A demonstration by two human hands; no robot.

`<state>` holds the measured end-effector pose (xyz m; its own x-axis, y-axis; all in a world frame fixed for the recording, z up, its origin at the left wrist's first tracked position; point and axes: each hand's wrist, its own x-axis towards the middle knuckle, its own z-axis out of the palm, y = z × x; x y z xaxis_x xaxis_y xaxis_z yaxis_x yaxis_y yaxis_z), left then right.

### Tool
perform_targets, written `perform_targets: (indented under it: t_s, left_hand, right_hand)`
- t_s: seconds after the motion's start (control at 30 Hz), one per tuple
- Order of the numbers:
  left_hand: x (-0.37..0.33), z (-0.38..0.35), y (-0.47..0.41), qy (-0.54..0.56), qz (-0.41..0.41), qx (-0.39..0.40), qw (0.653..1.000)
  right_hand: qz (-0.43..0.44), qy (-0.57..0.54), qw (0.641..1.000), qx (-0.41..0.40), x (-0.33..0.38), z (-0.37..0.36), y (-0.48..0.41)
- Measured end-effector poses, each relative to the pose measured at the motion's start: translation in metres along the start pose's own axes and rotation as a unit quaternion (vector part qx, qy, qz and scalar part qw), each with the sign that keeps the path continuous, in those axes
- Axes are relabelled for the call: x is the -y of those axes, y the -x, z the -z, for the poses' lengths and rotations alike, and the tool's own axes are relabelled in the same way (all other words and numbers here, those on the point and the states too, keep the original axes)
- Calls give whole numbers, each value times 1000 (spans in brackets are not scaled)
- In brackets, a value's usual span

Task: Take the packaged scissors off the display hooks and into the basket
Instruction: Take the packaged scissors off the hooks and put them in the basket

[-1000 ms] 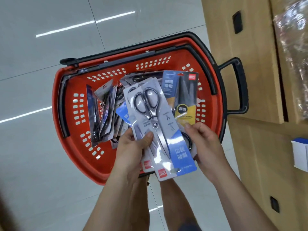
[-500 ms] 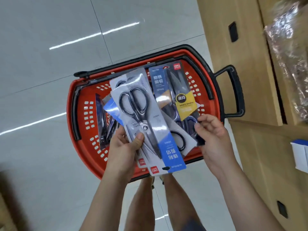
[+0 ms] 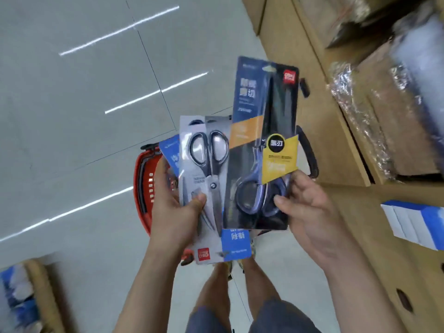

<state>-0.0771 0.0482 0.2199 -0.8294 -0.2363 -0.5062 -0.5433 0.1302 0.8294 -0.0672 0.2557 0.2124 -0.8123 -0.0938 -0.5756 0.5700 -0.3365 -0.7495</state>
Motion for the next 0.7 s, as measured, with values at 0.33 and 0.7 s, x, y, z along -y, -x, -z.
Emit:
perform_targets:
  t_s: [0.33,0.7]
  left_hand:
    - [-80,1,66,36,5,30,999]
    - [-132,20,125,44,-38,82,995]
  right_hand:
    - [25,63,996,52,44,-36,69]
    - [143,146,977,-68,69,-100,186]
